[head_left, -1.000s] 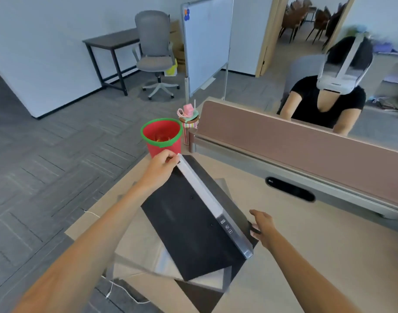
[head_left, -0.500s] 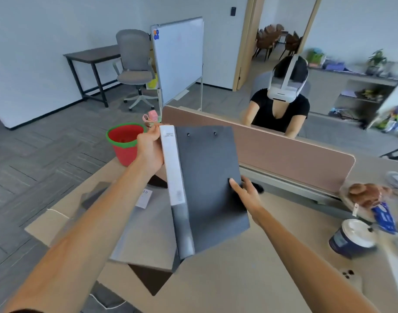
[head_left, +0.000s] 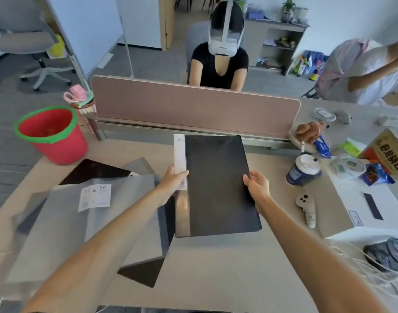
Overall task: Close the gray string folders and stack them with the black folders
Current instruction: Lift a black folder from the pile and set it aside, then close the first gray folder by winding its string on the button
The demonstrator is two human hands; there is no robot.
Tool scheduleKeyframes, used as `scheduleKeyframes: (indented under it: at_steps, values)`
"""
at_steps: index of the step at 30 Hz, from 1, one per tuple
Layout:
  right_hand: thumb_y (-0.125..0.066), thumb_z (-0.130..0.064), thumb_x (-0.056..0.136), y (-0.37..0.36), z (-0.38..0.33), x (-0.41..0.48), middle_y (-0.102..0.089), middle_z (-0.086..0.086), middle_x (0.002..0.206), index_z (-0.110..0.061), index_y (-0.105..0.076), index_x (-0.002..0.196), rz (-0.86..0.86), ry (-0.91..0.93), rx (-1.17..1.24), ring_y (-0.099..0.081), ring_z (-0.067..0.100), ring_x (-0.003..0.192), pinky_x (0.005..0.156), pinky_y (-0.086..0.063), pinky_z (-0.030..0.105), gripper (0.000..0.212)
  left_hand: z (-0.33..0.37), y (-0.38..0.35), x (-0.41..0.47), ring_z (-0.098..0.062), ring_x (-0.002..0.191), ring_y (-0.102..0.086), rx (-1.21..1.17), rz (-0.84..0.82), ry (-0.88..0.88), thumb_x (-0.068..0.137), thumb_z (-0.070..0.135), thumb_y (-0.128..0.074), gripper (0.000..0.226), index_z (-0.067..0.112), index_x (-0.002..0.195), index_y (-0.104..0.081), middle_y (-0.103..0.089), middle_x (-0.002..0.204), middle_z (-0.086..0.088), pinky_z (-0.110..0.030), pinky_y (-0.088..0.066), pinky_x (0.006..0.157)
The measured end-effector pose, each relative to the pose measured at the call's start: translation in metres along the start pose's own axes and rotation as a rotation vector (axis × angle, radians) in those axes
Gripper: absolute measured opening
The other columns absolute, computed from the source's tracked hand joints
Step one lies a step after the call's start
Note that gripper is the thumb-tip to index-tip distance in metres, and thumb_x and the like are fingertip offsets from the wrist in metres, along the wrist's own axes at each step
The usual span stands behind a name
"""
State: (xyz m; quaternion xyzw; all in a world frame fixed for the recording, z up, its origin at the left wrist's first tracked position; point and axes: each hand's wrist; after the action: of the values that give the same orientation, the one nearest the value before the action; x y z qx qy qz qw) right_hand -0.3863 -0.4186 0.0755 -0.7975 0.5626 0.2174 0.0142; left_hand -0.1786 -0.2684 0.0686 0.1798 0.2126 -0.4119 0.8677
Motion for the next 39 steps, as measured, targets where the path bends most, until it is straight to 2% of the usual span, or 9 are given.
scheduleKeyframes:
  at_steps: [5,10,14,18,24,29,33,36,39]
  values:
    - [-0.054,-0.021,0.094,0.061,0.033,-0.007,-0.059,0.001,0.100,-0.015,-0.056,0.110,0.166,-0.044,-0.232,-0.057,0.019,0.091,0.075,-0.043,0.029,0.017,-0.025,-0.065,0.007,-0.016,0.102,-0.056,0.111,-0.260,0.038,0.095,0.019,-0.059,0.043,0.018,0.133,-0.040,-0.055,0.130,0.000,-0.036,-0.044,0.089]
    - [-0.055,-0.001,0.087,0.118,0.068,0.012,-0.069,0.002,0.094,-0.018,-0.064,0.095,0.139,-0.176,-0.215,-0.062,0.020,0.087,0.077,-0.052,0.031,0.020,-0.044,-0.144,0.016,-0.019,0.111,-0.053,0.065,-0.148,0.038,0.096,0.005,-0.053,0.045,0.014,0.138,-0.042,-0.053,0.138,-0.004,-0.026,-0.045,0.082]
    - [-0.056,0.004,0.086,0.145,0.082,0.042,-0.062,0.006,0.117,-0.008,-0.059,0.124,0.057,-0.232,-0.220,-0.057,0.022,0.104,0.084,-0.046,0.029,0.040,-0.044,-0.183,0.018,-0.013,0.122,-0.043,0.070,-0.013,0.035,0.097,-0.003,-0.037,0.055,0.019,0.147,-0.033,-0.042,0.131,0.011,-0.028,-0.039,0.097]
    - [-0.061,-0.008,0.089,0.152,0.092,0.064,-0.051,0.006,0.139,-0.013,-0.050,0.136,-0.090,-0.242,-0.335,-0.048,0.024,0.127,0.100,-0.039,0.030,0.049,-0.053,-0.193,0.035,-0.017,0.125,-0.050,0.061,0.038,0.037,0.094,0.001,-0.039,0.049,0.017,0.140,-0.046,-0.051,0.140,0.006,-0.039,-0.039,0.109]
    - [-0.055,-0.015,0.094,0.112,0.089,0.077,-0.057,0.003,0.131,-0.015,-0.057,0.128,-0.270,-0.098,-0.479,-0.053,0.023,0.122,0.087,-0.041,0.023,0.033,-0.077,-0.160,0.027,-0.023,0.128,-0.050,0.221,0.110,0.013,0.096,0.002,-0.040,0.042,0.012,0.135,-0.051,-0.055,0.138,-0.004,-0.041,-0.041,0.108]
    - [-0.053,-0.015,0.093,0.029,0.075,0.062,-0.064,0.001,0.114,-0.017,-0.064,0.116,-0.482,0.026,-0.523,-0.057,0.015,0.101,0.075,-0.043,0.021,0.025,-0.106,-0.087,-0.014,-0.023,0.126,-0.053,0.394,0.186,-0.011,0.099,0.012,-0.043,0.038,0.010,0.136,-0.051,-0.055,0.138,-0.006,-0.024,-0.041,0.089]
    - [-0.051,-0.015,0.089,-0.045,0.072,0.025,-0.067,-0.001,0.107,-0.024,-0.069,0.097,-0.722,0.067,-0.609,-0.062,0.020,0.103,0.080,-0.051,0.028,0.021,-0.139,-0.025,-0.061,-0.021,0.124,-0.053,0.660,0.224,-0.044,0.096,0.011,-0.044,0.038,0.018,0.132,-0.052,-0.055,0.137,-0.002,-0.031,-0.044,0.098]
    - [-0.055,-0.012,0.089,-0.097,0.081,-0.003,-0.067,0.001,0.098,-0.033,-0.064,0.078,-0.865,0.079,-0.661,-0.065,0.026,0.103,0.067,-0.047,0.023,0.026,-0.163,0.023,-0.087,-0.018,0.130,-0.045,0.762,0.249,-0.030,0.095,0.011,-0.046,0.044,0.019,0.138,-0.046,-0.047,0.144,0.000,-0.032,-0.041,0.101]
    - [-0.056,-0.013,0.090,-0.138,0.087,-0.033,-0.063,0.001,0.102,-0.028,-0.065,0.088,-0.908,0.054,-0.668,-0.061,0.021,0.102,0.080,-0.048,0.029,0.017,-0.184,0.072,-0.105,-0.020,0.138,-0.035,0.863,0.298,-0.031,0.091,0.008,-0.050,0.054,0.018,0.143,-0.039,-0.037,0.152,-0.001,-0.035,-0.037,0.107]
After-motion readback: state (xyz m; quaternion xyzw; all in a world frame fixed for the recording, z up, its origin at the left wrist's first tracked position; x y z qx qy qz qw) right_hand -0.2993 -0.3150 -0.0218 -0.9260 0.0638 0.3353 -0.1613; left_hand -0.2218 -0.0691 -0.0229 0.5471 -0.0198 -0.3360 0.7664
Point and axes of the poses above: each hand's wrist, its own x-axis towards the middle knuckle, its own y-axis out of the back of the hand, z = x × y
